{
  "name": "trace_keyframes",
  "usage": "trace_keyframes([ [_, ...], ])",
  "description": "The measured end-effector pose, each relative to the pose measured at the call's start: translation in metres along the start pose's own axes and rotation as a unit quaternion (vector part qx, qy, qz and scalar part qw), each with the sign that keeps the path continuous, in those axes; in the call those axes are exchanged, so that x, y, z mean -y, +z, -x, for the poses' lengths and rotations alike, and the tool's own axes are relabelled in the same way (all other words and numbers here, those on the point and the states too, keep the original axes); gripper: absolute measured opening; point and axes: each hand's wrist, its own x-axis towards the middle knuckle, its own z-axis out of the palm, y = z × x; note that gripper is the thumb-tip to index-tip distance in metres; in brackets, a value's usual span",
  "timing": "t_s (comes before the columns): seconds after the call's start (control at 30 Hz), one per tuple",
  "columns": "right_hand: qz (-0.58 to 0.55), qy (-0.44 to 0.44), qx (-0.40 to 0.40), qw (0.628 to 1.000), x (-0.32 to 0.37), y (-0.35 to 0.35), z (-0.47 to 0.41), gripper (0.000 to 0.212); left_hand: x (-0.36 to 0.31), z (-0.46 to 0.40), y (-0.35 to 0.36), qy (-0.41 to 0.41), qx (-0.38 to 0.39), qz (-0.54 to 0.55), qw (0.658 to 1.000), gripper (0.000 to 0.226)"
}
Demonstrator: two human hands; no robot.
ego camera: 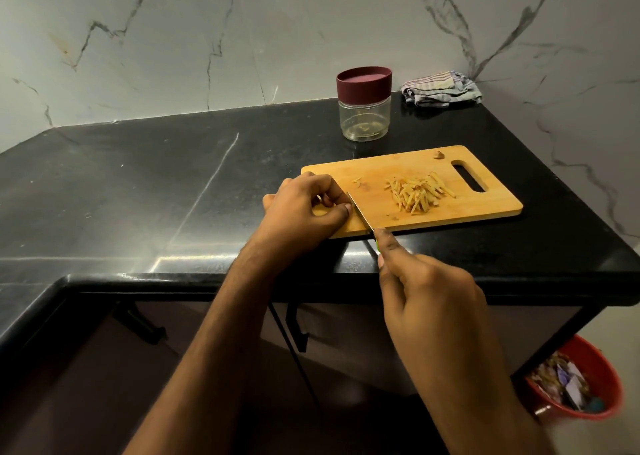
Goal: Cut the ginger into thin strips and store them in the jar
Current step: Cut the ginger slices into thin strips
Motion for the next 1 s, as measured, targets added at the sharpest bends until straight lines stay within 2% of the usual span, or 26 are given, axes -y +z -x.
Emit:
trace_keyframes([
  [0.2,0.014,0.005,0.009,1.0,-0.003,-0.013,0.011,0.049,0.0,0.001,0.002,-0.007,-0.008,-0.015,1.0,0.015],
  [0.3,0.061,0.025,0.02,0.998,-0.003,-0.017,0.015,0.05,0.0,0.001,0.003,0.001,-0.01,-0.015,1.0,0.015],
  [0.43,0.069,0.041,0.022,0.997,-0.006,-0.02,0.013,0.045,-0.001,0.004,0.002,0.034,-0.014,-0.014,0.999,0.013],
  [0.6,0.063,0.047,0.028,0.997,-0.005,-0.019,0.011,0.044,-0.004,0.006,0.002,0.1,0.019,-0.066,0.993,0.022],
  [0.73,0.046,0.048,0.028,0.997,-0.006,-0.019,0.011,0.042,-0.004,0.005,0.002,0.113,0.046,-0.076,0.99,0.037],
  [0.83,0.042,0.049,0.032,0.997,-0.008,-0.02,0.011,0.046,-0.005,0.004,0.003,0.098,0.046,-0.067,0.992,0.036],
  [1.0,0.013,0.041,0.016,0.999,-0.007,-0.02,0.01,0.044,-0.003,0.006,0.002,0.023,-0.008,-0.021,0.999,0.014],
])
